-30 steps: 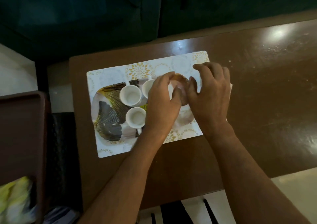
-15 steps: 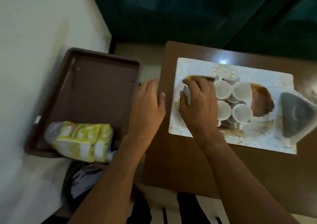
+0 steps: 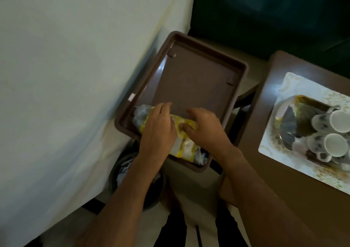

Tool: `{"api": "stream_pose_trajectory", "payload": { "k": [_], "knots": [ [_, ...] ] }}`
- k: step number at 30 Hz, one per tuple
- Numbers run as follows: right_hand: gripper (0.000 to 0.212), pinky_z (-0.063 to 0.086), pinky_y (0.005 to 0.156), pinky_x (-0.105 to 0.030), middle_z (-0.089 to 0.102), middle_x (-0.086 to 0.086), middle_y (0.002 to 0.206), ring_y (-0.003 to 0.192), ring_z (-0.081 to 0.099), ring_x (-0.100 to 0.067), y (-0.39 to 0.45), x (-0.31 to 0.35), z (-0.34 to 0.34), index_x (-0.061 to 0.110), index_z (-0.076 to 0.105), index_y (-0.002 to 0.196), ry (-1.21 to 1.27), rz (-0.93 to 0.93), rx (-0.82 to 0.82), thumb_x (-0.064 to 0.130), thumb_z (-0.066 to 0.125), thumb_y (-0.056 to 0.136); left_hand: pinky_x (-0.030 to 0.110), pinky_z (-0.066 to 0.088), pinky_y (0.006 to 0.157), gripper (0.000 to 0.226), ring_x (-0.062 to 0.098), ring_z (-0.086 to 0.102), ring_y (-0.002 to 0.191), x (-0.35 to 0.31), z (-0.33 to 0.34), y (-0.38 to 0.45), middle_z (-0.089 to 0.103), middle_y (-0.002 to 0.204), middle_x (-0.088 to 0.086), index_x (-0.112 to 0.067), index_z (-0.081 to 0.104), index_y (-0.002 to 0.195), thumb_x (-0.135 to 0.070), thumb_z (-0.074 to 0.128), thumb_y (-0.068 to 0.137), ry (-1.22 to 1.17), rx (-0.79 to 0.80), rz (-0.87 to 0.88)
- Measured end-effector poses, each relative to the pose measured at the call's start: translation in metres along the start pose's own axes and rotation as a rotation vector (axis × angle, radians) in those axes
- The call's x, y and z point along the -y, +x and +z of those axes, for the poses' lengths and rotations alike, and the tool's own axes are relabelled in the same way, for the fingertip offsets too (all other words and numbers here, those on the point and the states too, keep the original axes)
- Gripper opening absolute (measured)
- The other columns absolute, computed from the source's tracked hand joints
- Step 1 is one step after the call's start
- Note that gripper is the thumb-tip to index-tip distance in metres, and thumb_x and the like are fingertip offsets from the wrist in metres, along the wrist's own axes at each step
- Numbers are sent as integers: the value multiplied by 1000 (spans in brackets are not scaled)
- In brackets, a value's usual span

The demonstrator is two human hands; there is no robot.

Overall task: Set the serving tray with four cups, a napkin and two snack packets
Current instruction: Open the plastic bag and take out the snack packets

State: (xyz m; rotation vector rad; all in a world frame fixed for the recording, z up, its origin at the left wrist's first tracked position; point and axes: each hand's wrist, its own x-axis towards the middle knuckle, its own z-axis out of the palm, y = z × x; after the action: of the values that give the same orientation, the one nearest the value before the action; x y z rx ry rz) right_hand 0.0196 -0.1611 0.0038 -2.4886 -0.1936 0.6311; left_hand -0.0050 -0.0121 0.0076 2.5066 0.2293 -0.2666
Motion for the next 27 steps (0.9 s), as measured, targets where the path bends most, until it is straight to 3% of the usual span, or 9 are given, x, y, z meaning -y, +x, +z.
{"api": "stream_pose_trajectory", "payload": {
  "k": [4, 7, 11, 14, 16, 18, 21, 24, 27],
  "knots": [
    [68, 49, 101, -39, 65, -6, 136, 124, 61, -27, 9, 12, 18, 17, 57, 143, -1, 26, 101, 53, 74, 87, 32, 44, 114, 59, 27, 53, 139, 26, -1, -5, 56, 148, 13, -5, 51, 148, 8, 61, 91, -82, 36, -3],
    [82, 51, 105, -50, 64, -3, 137, 126, 60, -26, 18, 15, 18, 21, 55, 143, -63, 35, 148, 62, 79, 76, 25, 41, 113, 66, 23, 51, 140, 33, -1, -1, 56, 149, 10, -8, 51, 148, 16, 60, 88, -139, 38, 4],
    [64, 59, 82, -41, 73, 1, 105, 97, 70, -20, 26, 17, 12, 22, 70, 113, -8, 121, 154, 59, 88, 64, 32, 48, 115, 56, 22, 51, 140, 29, -2, 1, 55, 149, 9, -9, 51, 149, 10, 59, 96, -213, -19, 35],
    [60, 47, 58, -25, 68, 7, 89, 78, 64, -11, 26, 14, 5, 24, 69, 98, 59, 213, 38, 61, 91, 56, 35, 51, 112, 53, 24, 49, 143, 24, -1, -3, 51, 152, 10, -9, 49, 150, -2, 60, 99, -237, -167, 2],
    [61, 48, 58, -26, 67, 8, 87, 76, 64, -10, 22, 9, -1, 23, 65, 95, 201, 321, -89, 59, 94, 55, 31, 47, 112, 52, 22, 49, 143, 22, -1, -3, 51, 153, 8, -10, 47, 151, -8, 61, 101, -292, -252, -70],
    [61, 63, 74, -37, 78, 2, 96, 84, 76, -19, 18, 4, -11, 16, 71, 103, 652, 462, -181, 52, 95, 60, 28, 45, 110, 51, 18, 52, 139, 19, -1, 0, 54, 150, 6, -13, 48, 151, -16, 63, 103, -393, -259, -182],
    [53, 63, 93, -52, 81, -9, 113, 102, 80, -29, 12, -4, -23, 8, 72, 124, 1344, 497, -164, 36, 88, 81, 32, 51, 103, 42, 17, 64, 124, 9, 1, 9, 67, 137, 4, -15, 59, 142, -36, 59, 106, -635, -100, -402],
    [45, 60, 99, -51, 78, -9, 123, 111, 77, -30, 10, -7, -26, 10, 67, 133, 1460, 480, -131, 34, 73, 96, 45, 58, 100, 51, 32, 73, 116, -1, -1, 16, 80, 117, 10, -18, 76, 115, -56, 43, 107, -1162, 207, -644],
    [46, 59, 101, -54, 77, -9, 124, 110, 77, -31, 9, -10, -28, 9, 61, 136, 1442, 531, -118, 26, 74, 95, 48, 62, 95, 49, 34, 75, 113, 0, -3, 21, 76, 126, 17, -11, 74, 126, -48, 47, 107, -1485, 428, -627]
  ]
}}
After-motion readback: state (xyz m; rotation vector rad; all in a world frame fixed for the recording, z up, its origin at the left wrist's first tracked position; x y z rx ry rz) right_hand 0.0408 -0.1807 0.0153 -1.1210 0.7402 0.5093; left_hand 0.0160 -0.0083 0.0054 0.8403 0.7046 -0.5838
